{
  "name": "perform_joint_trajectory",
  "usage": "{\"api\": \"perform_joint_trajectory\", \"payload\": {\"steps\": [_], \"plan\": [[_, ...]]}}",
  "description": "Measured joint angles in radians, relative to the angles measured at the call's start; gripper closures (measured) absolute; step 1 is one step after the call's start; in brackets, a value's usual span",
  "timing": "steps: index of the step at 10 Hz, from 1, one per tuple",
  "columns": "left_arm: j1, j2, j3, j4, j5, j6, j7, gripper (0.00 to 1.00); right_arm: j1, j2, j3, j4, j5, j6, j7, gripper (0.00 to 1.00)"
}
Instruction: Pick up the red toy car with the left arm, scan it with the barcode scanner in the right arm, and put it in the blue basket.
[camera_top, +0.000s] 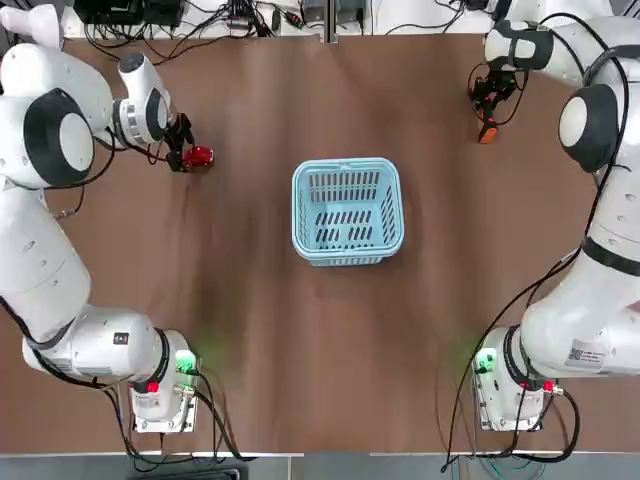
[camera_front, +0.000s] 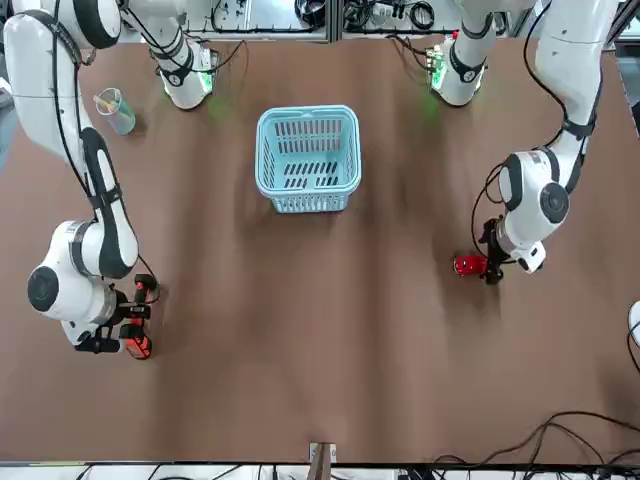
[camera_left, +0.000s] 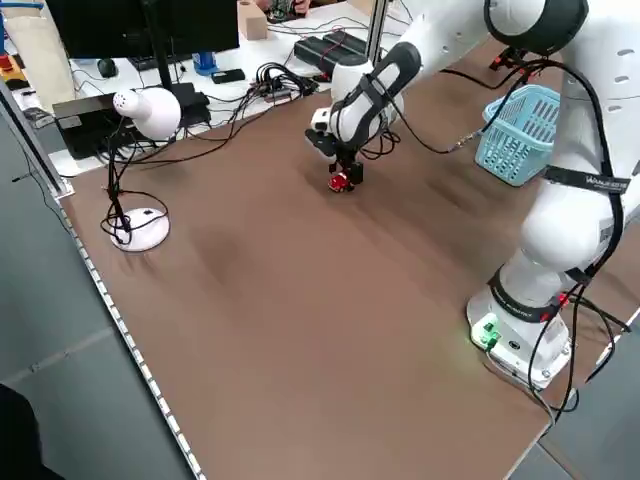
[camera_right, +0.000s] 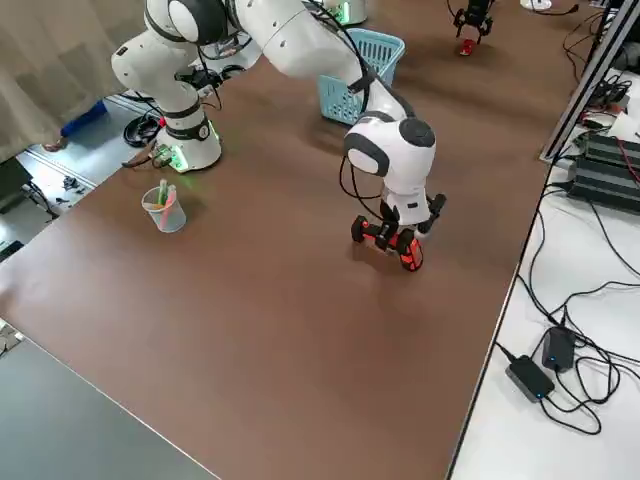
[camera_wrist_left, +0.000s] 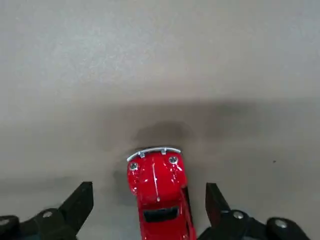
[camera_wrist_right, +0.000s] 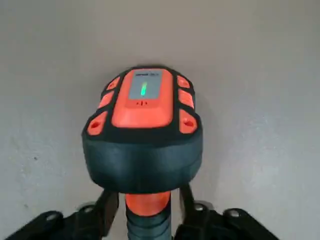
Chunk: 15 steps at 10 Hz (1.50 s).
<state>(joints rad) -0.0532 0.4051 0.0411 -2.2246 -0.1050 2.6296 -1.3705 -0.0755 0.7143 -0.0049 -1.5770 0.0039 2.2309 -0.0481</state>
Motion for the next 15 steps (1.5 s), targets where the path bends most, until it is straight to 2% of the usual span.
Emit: {"api": "perform_joint_trajectory", "payload": {"steps": [1, 2, 4, 5, 7, 9, 11, 13, 15], "plan": [[-0.001, 0.002, -0.001, 0.001, 0.0, 0.002, -0.007, 0.07, 0.0, 0.0, 0.0, 0.0, 0.0, -0.008, 0.0, 0.59], [-0.002, 0.005, -0.002, 0.004, 0.0, 0.002, -0.017, 0.12, 0.0, 0.0, 0.0, 0.0, 0.0, -0.009, 0.0, 0.63], [-0.007, 0.012, -0.005, 0.009, 0.0, 0.01, -0.041, 0.15, 0.0, 0.0, 0.0, 0.0, 0.0, -0.009, 0.0, 0.63], [-0.01, 0.017, -0.005, 0.01, 0.0, 0.017, -0.053, 0.25, 0.0, 0.0, 0.0, 0.0, 0.0, -0.009, 0.0, 0.63], [-0.012, 0.022, -0.006, 0.013, 0.0, 0.027, -0.063, 0.52, 0.0, 0.0, 0.0, 0.001, 0.0, -0.011, 0.0, 0.63], [-0.012, 0.021, -0.006, 0.02, 0.0, 0.03, -0.063, 0.52, 0.0, -0.002, 0.005, 0.019, 0.003, -0.07, 0.0, 0.63], [-0.011, -0.014, -0.02, 0.046, 0.0, 0.014, -0.063, 0.52, 0.001, -0.018, 0.021, 0.058, 0.077, -0.169, 0.0, 0.63], [-0.011, -0.088, -0.07, 0.128, -0.001, -0.152, -0.075, 0.52, 0.006, -0.067, 0.03, 0.075, 0.159, -0.267, 0.001, 0.63], [-0.011, -0.134, -0.123, 0.263, -0.001, -0.348, -0.108, 0.52, 0.009, -0.111, 0.034, 0.082, 0.266, -0.364, 0.001, 0.63]]}}
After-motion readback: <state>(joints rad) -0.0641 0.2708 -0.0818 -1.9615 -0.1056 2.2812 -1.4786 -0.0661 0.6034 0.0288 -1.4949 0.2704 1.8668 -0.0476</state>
